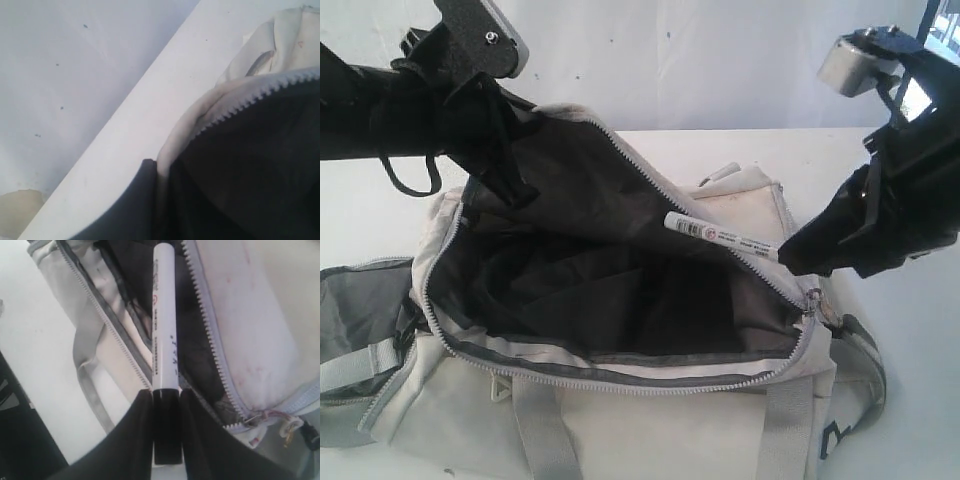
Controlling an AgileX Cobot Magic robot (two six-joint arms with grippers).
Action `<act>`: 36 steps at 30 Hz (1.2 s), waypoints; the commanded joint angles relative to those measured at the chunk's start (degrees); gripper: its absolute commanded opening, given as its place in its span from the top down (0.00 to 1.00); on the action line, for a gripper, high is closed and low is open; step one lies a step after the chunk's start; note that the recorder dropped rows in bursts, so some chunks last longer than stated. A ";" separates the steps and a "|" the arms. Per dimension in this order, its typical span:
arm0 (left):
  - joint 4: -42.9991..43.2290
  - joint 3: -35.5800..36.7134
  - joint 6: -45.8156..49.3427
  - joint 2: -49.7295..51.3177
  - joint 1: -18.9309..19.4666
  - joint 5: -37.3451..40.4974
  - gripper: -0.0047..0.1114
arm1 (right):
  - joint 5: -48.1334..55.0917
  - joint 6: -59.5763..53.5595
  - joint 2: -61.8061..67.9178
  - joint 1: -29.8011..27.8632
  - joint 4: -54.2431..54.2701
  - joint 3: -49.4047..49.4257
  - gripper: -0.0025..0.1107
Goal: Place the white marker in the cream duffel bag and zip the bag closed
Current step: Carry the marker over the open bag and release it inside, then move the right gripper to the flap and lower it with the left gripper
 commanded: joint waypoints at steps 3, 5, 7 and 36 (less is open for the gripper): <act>0.01 -1.64 0.01 2.18 -0.19 -2.25 0.96 | -0.22 -2.41 -0.38 -0.16 2.16 2.01 0.98; 0.01 -1.64 0.01 3.06 -0.19 -2.11 0.96 | -0.71 -2.41 -0.38 -0.16 3.67 2.01 0.98; 0.01 -1.64 0.01 3.75 -0.19 -2.11 0.96 | -0.79 -2.83 -0.38 -0.16 6.68 2.15 0.98; 0.01 -1.64 -0.09 3.92 -0.19 -3.23 0.96 | -35.01 3.03 19.02 15.15 9.52 5.55 0.43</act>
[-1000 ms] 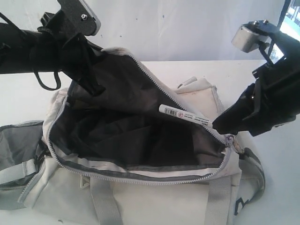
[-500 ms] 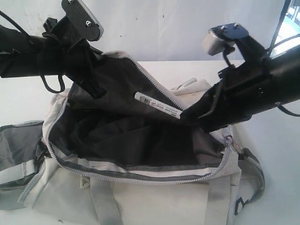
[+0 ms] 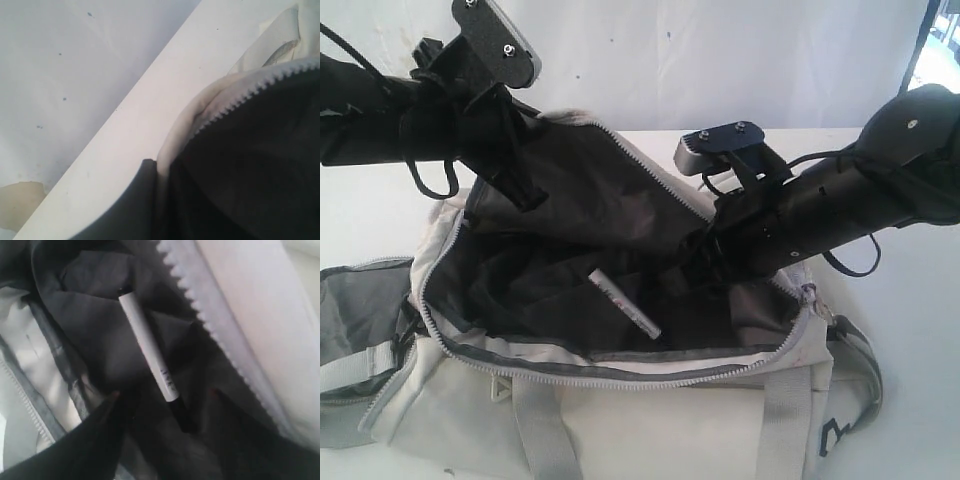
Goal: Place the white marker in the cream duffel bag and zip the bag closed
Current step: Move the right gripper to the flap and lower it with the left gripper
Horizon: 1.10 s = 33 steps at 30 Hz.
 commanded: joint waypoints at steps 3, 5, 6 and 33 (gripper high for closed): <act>0.01 -0.45 -0.22 0.01 -0.19 -0.38 0.96 | -0.39 2.89 -0.06 0.26 0.14 0.50 0.43; 0.01 -0.45 -0.22 0.01 -0.19 -0.38 0.96 | 0.84 3.29 -0.61 0.26 0.14 0.50 0.43; 0.01 -0.45 -0.22 0.01 -0.19 -0.38 0.96 | 1.62 4.31 -1.18 0.26 0.14 0.50 0.43; 31.20 -0.45 -29.75 -4.63 -0.19 24.51 0.38 | 25.32 29.49 -13.55 0.26 -17.85 -0.68 0.61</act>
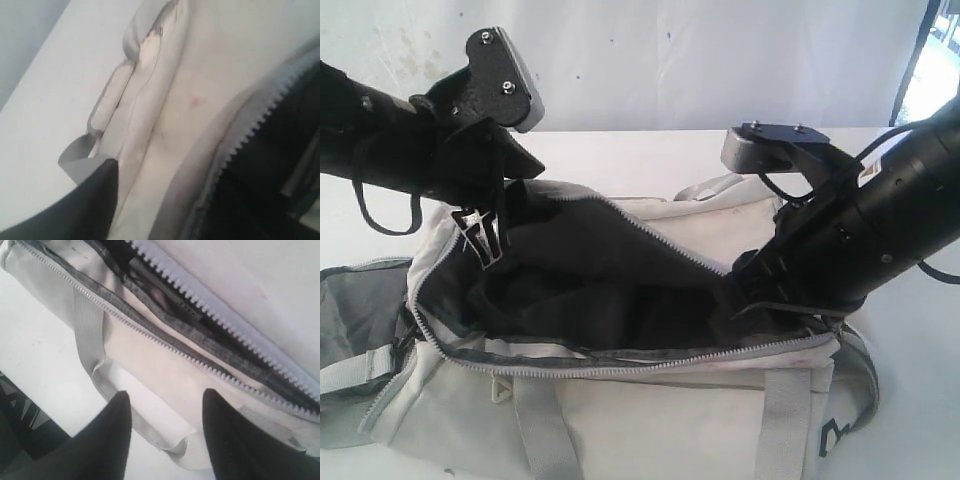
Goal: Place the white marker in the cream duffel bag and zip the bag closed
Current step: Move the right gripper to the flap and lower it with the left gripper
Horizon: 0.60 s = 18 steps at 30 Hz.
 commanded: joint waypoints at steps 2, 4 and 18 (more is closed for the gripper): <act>13.43 -0.31 -14.30 -0.78 -0.19 3.71 0.33 | 3.74 0.40 -0.47 0.17 -0.67 -0.07 0.61; 14.86 -0.31 -15.59 -1.29 -0.19 6.55 0.32 | 4.60 0.40 -0.47 0.17 -0.79 -0.07 0.61; 14.30 -0.31 -21.66 -13.03 -0.19 21.81 0.32 | 6.44 3.28 -0.47 0.17 -1.28 -2.52 0.61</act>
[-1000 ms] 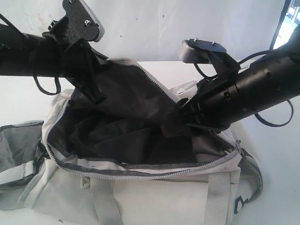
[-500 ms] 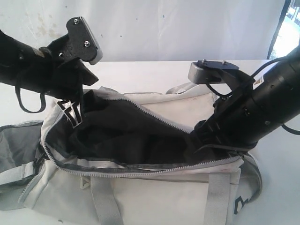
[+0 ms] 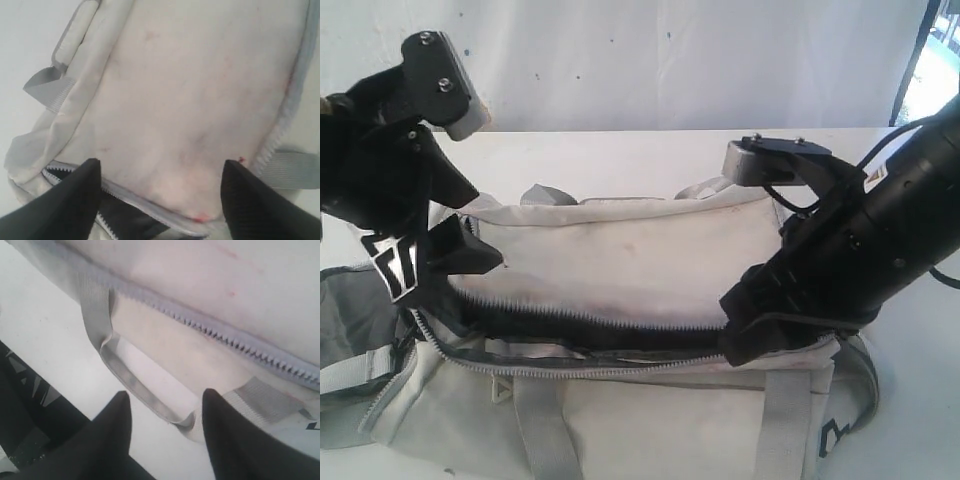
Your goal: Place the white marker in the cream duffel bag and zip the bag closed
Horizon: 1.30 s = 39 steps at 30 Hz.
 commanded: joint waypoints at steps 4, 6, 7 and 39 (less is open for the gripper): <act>-1.72 -0.31 -4.58 -3.31 -0.19 5.25 0.32 | -0.06 4.85 -0.47 0.17 -5.43 -2.53 0.61; -5.43 0.17 -4.70 -3.31 -0.19 5.96 0.32 | -0.70 10.34 -0.47 0.17 -10.15 -2.74 0.61; -7.36 0.59 -4.52 -3.31 -0.19 5.96 0.32 | -1.24 12.51 -0.47 0.17 -12.60 -2.74 0.61; -20.11 5.79 -8.98 -3.21 -15.11 -11.21 0.39 | -6.21 11.05 12.88 -19.21 -8.67 -2.79 0.68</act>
